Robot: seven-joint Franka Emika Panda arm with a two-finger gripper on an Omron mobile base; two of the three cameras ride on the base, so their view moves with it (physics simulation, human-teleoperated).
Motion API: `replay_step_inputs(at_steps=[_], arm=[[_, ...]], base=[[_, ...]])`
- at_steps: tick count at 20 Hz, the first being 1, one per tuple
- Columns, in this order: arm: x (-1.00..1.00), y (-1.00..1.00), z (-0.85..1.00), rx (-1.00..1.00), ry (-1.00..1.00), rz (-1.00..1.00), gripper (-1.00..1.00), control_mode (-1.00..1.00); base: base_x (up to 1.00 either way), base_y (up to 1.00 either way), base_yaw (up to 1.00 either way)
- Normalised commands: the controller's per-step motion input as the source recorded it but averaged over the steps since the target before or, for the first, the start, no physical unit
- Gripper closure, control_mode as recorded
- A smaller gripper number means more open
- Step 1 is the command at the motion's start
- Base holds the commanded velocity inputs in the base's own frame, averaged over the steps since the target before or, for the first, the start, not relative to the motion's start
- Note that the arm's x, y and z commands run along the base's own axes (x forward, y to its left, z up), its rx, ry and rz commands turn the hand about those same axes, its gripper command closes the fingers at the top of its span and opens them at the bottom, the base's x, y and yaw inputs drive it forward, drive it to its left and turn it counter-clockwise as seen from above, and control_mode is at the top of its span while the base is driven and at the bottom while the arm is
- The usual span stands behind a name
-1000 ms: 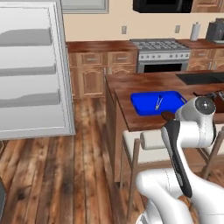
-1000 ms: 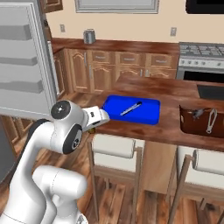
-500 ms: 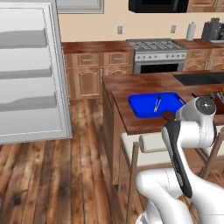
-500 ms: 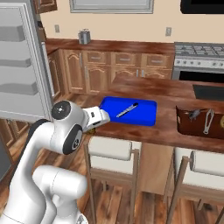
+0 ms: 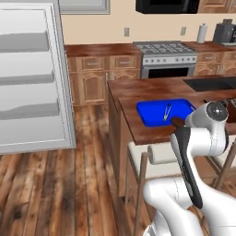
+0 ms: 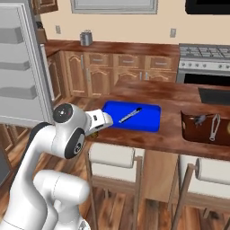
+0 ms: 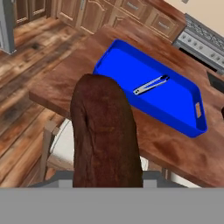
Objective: Gather the onion and sweet potato from the fridge and place them on a tray on the dining counter. Then gather the chicken drumstick and fish from the fridge and place them on the other tray.
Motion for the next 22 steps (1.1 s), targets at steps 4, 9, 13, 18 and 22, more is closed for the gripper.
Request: replay_step_inputs(at_steps=[4,9,13,18,22], arm=[[0.00,0.00,0.00,0.00,0.00,0.00,1.00,1.00],[0.00,0.00,0.00,0.00,0.00,0.00,1.00,1.00],[0.00,0.00,0.00,0.00,0.00,0.00,1.00,1.00],[0.00,0.00,0.00,0.00,0.00,0.00,1.00,1.00],[0.00,0.00,0.00,0.00,0.00,0.00,1.00,1.00]], base=[[0.43,-0.03,0.00],[0.42,-0.01,0.00],[0.36,-0.01,0.00],[0.25,-0.01,0.00],[0.24,-0.03,0.00]])
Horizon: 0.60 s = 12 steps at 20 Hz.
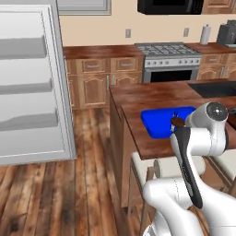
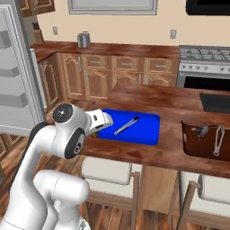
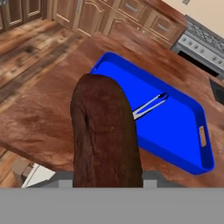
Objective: Gather the onion and sweet potato from the fridge and place them on a tray on the dining counter. Then gather the chicken drumstick and fish from the fridge and place them on the other tray.
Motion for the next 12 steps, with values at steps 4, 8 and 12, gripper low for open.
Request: replay_step_inputs(at_steps=[4,8,12], arm=[[0.00,0.00,0.00,0.00,0.00,0.00,1.00,1.00],[0.00,0.00,0.00,0.00,0.00,0.00,1.00,1.00],[0.00,0.00,0.00,0.00,0.00,0.00,1.00,1.00]], base=[[0.34,0.00,0.00],[0.29,0.00,0.01],[0.27,0.00,0.01]])
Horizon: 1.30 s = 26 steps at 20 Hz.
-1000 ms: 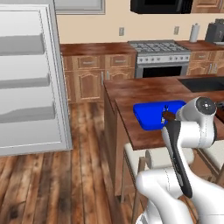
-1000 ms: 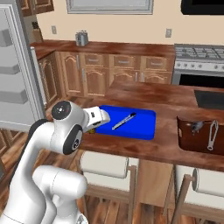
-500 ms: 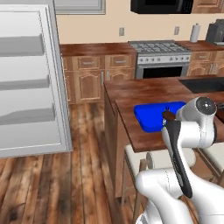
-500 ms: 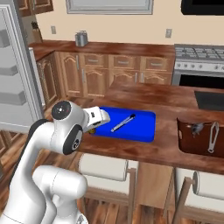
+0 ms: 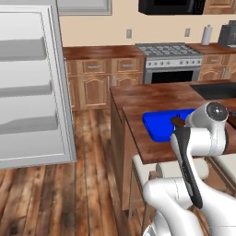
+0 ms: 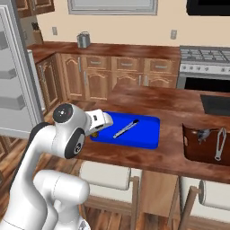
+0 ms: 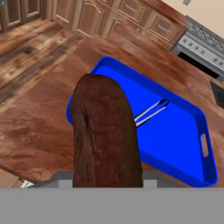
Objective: Gather the onion and sweet potato from the fridge and place them on a tray on the dining counter. Then gather the chicken drumstick and fish from the fridge and place them on the other tray.
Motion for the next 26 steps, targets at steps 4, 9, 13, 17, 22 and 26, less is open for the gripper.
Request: replay_step_inputs(at_steps=[4,9,13,17,22,26], arm=[[0.00,0.00,0.00,0.00,0.00,0.00,1.00,1.00],[0.00,0.00,0.00,0.00,0.00,0.00,1.00,1.00],[0.00,0.00,0.00,0.00,0.00,0.00,1.00,1.00],[0.07,0.00,0.03,0.01,0.00,0.00,1.00,-1.00],[0.54,0.00,0.05,0.03,0.03,0.00,1.00,-1.00],[0.48,-0.05,0.01,0.07,0.14,0.00,1.00,-1.00]], base=[[0.29,0.00,0.01],[0.32,0.00,0.01],[0.17,-0.01,0.02],[0.12,-0.02,0.01],[0.00,0.00,0.00],[0.00,0.00,0.00]])
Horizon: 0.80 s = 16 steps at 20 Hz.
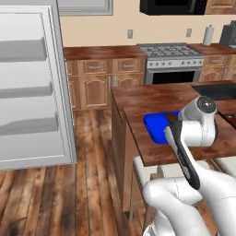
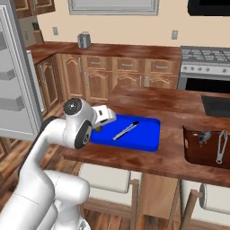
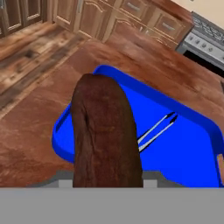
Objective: Gather the onion and sweet potato from the fridge and place them on a tray on the dining counter. Then gather the chicken drumstick and fish from the fridge and place them on the other tray.
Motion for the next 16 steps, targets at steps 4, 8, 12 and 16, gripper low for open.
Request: replay_step_inputs(at_steps=[4,8,12,16], arm=[[0.28,-0.25,0.00,0.11,0.24,0.00,1.00,-1.00],[0.19,-0.48,0.00,0.10,0.15,-0.01,1.00,-1.00],[0.24,-0.47,-0.06,0.07,0.06,-0.03,1.00,-1.00],[0.12,-0.47,-0.24,0.03,0.02,-0.06,1.00,-1.00]], base=[[0.00,0.00,0.00],[0.00,0.00,0.00],[0.00,0.00,0.00],[0.00,0.00,0.00]])
